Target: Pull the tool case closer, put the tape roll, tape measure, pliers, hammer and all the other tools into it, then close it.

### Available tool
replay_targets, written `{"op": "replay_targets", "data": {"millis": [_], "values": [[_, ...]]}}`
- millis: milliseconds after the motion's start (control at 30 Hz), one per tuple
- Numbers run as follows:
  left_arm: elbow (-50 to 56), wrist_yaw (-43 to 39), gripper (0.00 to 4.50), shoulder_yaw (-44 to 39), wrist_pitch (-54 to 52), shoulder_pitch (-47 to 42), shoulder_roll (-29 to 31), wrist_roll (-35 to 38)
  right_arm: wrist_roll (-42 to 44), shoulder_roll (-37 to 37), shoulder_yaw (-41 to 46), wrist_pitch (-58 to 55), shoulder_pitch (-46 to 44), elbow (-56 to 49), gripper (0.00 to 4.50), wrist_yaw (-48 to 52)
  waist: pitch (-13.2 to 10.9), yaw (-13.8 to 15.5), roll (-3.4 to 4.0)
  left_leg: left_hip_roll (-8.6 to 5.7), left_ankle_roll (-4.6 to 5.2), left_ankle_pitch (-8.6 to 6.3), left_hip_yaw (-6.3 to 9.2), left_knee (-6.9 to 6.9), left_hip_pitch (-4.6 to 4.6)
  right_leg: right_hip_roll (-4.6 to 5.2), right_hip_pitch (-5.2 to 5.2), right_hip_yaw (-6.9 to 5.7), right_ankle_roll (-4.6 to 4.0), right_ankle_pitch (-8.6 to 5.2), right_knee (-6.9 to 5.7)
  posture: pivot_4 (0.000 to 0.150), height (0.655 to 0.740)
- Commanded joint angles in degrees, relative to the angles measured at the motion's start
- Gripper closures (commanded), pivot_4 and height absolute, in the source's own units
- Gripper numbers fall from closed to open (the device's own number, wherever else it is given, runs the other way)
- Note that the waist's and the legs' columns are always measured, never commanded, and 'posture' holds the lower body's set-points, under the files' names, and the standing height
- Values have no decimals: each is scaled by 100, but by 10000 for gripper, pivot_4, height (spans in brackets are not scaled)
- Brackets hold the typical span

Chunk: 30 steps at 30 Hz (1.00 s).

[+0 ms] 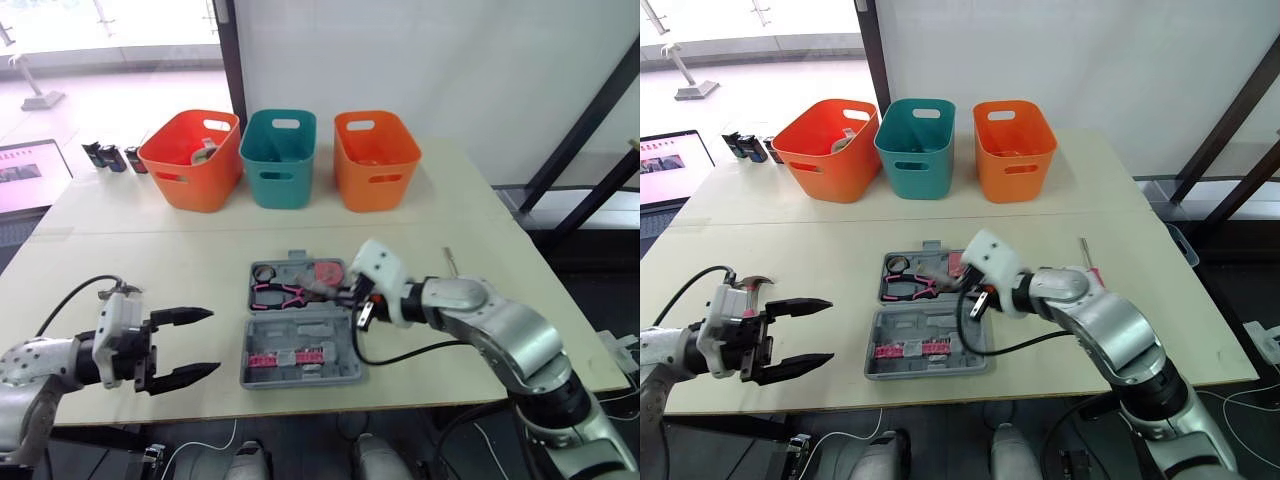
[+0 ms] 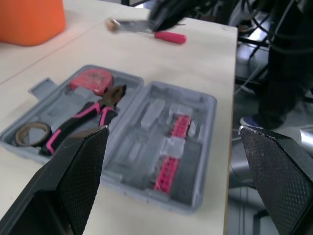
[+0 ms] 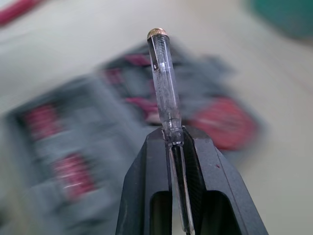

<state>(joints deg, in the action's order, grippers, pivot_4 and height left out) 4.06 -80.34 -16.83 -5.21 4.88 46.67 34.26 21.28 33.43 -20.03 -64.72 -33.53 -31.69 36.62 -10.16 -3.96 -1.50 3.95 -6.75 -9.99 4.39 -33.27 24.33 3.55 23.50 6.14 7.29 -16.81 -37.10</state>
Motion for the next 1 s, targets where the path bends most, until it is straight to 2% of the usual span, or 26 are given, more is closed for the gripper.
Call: {"op": "replay_targets", "data": {"millis": [33,200,400,733,1000], "values": [[-696,-462,0,-166,562,-225,218,-183,-231,-16,-885,-129,-823,277,43902,229,0,-4,-1,0,0,0,0,-1,2,1,4,0,-4,2,0,1500,7400],[-1219,-656,0,-144,919,-348,254,-320,-701,-518,-1782,153,-1631,1254,43902,252,0,-4,-2,0,0,0,-3,5,13,1,19,0,-5,3,2,1500,7400],[-1241,-618,0,-139,1079,-201,177,-378,-1273,-1086,-2526,475,-2226,2379,43902,366,0,-4,-2,0,0,0,-2,21,24,-3,37,-1,10,0,-18,1500,7400],[-1031,-379,0,-250,955,-57,159,-253,-1571,-1403,-2799,525,-2337,2594,43902,718,0,-4,-2,0,0,1,-2,15,22,-3,38,-1,9,-1,-25,1500,7400],[-844,-316,0,-262,900,47,162,-240,-1877,-1647,-2771,827,-2224,3158,43902,684,1,-6,-2,1,-1,1,-2,14,22,-4,38,-1,9,-1,-26,1500,7400]]}}
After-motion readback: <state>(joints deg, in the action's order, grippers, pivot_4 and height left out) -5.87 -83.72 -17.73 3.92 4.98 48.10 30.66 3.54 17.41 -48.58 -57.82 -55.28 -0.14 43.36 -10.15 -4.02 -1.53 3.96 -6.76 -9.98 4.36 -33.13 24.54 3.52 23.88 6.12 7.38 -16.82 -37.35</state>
